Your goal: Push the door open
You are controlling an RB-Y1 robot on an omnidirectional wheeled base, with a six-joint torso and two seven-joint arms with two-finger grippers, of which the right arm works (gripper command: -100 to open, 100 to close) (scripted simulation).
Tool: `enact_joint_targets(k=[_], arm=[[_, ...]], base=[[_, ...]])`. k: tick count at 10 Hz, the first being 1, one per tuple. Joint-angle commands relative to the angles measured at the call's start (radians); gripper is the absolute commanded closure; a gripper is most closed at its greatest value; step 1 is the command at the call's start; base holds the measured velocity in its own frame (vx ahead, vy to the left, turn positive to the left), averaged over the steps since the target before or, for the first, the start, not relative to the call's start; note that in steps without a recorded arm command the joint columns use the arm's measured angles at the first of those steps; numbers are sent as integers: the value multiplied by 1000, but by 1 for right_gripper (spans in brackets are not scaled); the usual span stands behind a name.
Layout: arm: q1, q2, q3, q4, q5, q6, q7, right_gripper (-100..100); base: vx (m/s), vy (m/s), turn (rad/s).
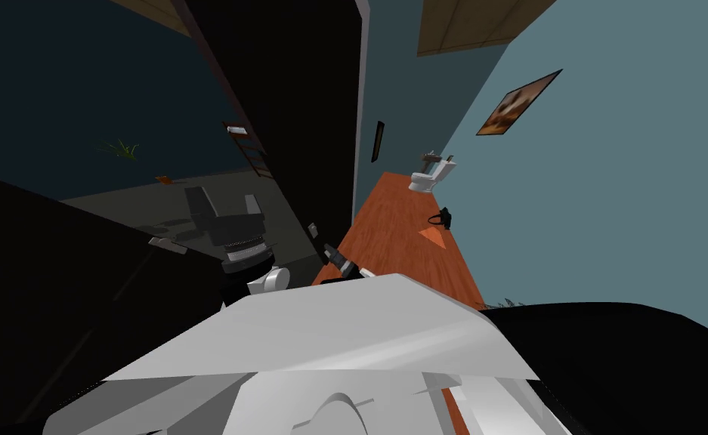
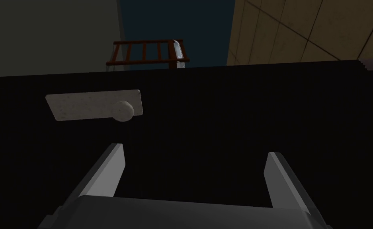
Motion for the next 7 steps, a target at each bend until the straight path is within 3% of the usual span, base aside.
enact_joint_targets(k=[1,7], arm=[[-13,-3,26,33,0,-2,-4,-100],[-53,-5,101,140,2,-12,-13,-100]], base=[[129,-17,-7],[144,-10,-6]])
